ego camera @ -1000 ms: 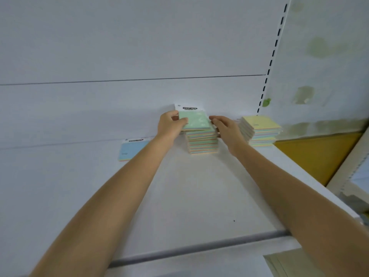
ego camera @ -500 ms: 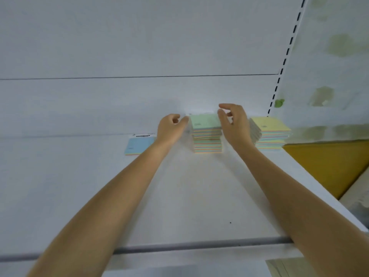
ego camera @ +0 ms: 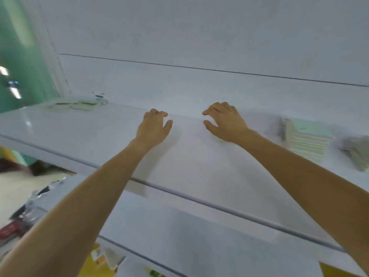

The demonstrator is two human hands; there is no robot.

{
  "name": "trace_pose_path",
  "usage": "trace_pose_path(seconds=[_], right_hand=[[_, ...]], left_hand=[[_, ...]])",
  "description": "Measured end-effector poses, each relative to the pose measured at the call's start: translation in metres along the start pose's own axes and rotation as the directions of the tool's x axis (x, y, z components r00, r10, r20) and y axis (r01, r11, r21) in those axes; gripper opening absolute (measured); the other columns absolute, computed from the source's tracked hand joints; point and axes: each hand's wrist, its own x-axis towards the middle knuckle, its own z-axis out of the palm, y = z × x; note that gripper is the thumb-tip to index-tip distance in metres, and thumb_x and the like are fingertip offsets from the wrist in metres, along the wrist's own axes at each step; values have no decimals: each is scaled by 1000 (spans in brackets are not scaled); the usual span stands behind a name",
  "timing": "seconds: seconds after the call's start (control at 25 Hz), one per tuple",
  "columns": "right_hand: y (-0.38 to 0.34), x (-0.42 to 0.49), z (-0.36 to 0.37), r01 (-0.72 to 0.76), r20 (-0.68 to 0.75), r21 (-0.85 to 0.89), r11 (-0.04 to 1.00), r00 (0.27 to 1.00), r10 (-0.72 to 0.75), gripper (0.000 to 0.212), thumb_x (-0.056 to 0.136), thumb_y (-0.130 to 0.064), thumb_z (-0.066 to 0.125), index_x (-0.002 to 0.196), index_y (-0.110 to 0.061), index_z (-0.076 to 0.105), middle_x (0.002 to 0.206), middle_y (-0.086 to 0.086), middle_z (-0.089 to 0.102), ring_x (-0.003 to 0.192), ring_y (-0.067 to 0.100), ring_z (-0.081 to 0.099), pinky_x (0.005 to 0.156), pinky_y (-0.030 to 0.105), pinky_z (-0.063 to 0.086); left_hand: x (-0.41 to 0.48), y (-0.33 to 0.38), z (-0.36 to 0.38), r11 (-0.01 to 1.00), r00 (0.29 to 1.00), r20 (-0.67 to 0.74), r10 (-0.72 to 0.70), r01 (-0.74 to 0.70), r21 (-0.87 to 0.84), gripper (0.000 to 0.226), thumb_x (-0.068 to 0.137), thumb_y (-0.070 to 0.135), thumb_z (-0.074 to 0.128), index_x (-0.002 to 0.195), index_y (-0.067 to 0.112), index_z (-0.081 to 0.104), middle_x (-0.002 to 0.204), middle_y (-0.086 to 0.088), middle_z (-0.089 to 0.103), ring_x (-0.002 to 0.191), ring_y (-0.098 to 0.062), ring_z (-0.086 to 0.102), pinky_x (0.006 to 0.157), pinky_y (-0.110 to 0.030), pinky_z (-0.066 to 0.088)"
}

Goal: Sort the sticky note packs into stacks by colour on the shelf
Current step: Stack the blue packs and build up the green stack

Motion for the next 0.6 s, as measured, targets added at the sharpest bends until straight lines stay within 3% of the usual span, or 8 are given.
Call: trace_pose_path(seconds=[0.28, 0.6], right_hand=[[-172, 100, 61, 78, 142, 103, 992, 986, -93, 42, 95, -34, 38, 133, -18, 44, 139, 7, 44, 129, 27, 38, 106, 39, 31], [-276, 181, 125, 81, 230, 175, 981, 966, -121, 42, 95, -35, 39, 134, -20, 44, 140, 8, 43, 128, 28, 39, 107, 39, 31]], left_hand=[[-8, -193, -122, 970, 982, -95, -164, 179, 166, 45, 94, 31, 42, 129, 5, 49, 135, -19, 47, 127, -35, 41, 107, -45, 35], [4, -319, -163, 938, 966, -54, -255, 260, 228, 43, 95, 30, 42, 131, 8, 48, 134, -19, 46, 127, -35, 40, 108, -44, 33]])
